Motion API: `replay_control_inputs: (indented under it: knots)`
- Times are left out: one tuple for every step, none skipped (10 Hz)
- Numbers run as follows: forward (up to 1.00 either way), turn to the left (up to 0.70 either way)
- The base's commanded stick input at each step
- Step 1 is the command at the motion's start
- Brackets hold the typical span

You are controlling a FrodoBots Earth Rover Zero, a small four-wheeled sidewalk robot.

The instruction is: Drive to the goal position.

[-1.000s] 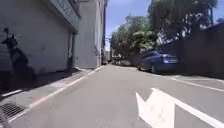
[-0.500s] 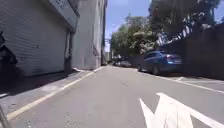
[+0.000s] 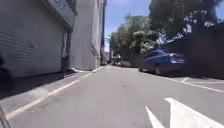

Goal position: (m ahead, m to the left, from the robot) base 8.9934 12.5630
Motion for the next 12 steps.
replay_control_inputs:
  knots:
    - [0.70, 0.05]
    - [0.70, 0.14]
    - [0.70, 0.14]
    - [0.70, 0.09]
    - [0.70, 0.00]
    - [0.70, 0.00]
    - [0.70, 0.00]
    - [0.70, 0.00]
    - [0.70, 0.00]
    - [0.70, 0.00]
    - [0.70, 0.00]
    - [0.70, 0.00]
